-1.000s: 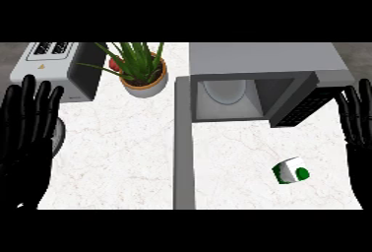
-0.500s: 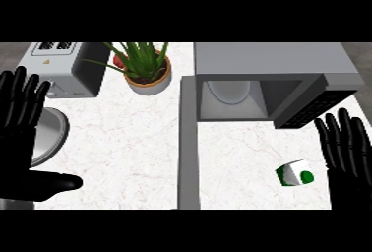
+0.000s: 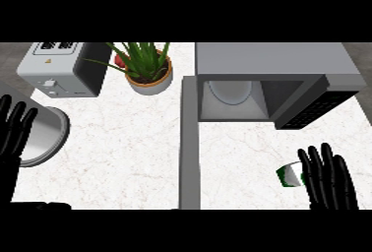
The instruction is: Pick up the milk, place it into the microwave and close the microwave
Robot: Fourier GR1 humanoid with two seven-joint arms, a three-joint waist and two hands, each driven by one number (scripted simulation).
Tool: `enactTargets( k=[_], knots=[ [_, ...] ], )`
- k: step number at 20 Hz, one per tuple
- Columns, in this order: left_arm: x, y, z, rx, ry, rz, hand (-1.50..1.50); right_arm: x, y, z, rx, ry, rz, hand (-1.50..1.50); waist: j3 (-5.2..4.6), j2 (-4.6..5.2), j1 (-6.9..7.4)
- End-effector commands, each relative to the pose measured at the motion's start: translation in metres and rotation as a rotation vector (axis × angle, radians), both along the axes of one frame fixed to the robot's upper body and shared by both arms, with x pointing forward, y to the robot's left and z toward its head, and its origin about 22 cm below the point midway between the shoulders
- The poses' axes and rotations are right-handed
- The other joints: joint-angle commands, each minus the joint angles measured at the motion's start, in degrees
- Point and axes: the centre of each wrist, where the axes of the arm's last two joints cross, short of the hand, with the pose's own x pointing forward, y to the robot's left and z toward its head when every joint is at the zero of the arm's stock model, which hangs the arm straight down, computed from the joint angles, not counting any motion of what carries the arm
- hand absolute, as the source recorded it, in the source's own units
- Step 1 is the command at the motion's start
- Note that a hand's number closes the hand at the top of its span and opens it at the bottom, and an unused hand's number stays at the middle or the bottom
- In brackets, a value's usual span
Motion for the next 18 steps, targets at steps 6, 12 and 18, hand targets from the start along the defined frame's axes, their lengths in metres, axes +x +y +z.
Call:
enactTargets(
  k=[6, 12, 18],
  knots=[
    [-0.024, 0.010, -0.010, 0.007, 0.011, -0.008, -1.50, -0.016, 0.000, -0.019, -0.085, -0.014, -0.213, -1.50, 0.01, 0.00, -0.12],
    [-0.049, 0.000, -0.016, -0.003, 0.003, -0.009, -1.50, 0.011, -0.011, -0.032, -0.145, -0.020, -0.326, -1.50, 0.01, 0.08, 0.25],
    [-0.069, 0.015, -0.023, 0.019, 0.013, -0.010, -1.50, 0.014, -0.020, -0.073, -0.145, 0.031, -0.355, -1.50, 0.01, 0.05, 0.37]
  ],
)
